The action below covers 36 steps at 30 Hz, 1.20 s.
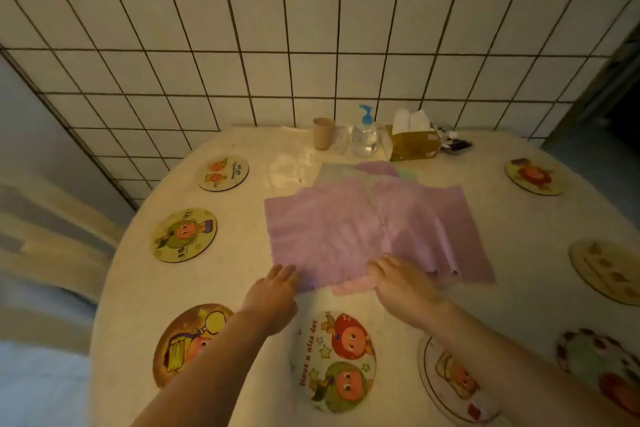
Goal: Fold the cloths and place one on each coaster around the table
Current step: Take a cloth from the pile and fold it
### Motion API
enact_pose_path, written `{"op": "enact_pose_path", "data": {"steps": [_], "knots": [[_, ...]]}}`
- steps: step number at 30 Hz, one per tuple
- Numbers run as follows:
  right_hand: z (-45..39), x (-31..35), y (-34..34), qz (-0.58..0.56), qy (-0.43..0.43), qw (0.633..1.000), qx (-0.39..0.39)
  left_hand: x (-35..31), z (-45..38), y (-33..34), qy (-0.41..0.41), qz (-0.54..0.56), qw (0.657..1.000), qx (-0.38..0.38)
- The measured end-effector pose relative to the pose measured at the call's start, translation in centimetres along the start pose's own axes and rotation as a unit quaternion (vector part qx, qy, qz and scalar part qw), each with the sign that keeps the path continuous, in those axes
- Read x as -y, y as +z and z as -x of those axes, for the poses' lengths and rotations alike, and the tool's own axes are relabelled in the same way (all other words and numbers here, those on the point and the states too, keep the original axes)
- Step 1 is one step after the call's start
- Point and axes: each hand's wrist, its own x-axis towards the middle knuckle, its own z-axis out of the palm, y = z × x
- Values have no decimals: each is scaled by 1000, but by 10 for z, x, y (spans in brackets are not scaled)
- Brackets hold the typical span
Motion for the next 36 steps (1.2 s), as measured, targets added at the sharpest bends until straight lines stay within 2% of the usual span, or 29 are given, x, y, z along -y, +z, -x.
{"op": "enact_pose_path", "data": {"steps": [1,5,10,17,20,23,26,29,32,36], "knots": [[-12,-5,8,-6,0,1000,29,2,-11,3,-10,4,1000,18],[-48,-22,32,10,-36,998,59,8,-48,18,-28,15,999,31],[-91,-47,63,63,-87,994,33,8,-80,32,0,5,999,37],[-112,-62,75,65,-153,986,10,5,-107,42,-34,-32,998,45],[-119,-69,72,39,-167,985,13,5,-111,43,-29,-45,998,14],[-126,-74,71,49,-136,989,5,13,-111,45,-8,-48,998,-34],[-129,-82,67,45,-115,992,8,23,-107,39,-20,-45,998,-48],[-134,-91,51,33,-83,996,-2,38,-99,28,-88,43,994,-49],[-146,-98,28,14,-39,998,-40,51,-98,10,-151,158,973,-78],[-164,-99,-6,-69,-1,994,-84,65,-101,-22,-172,256,940,-143]]}}
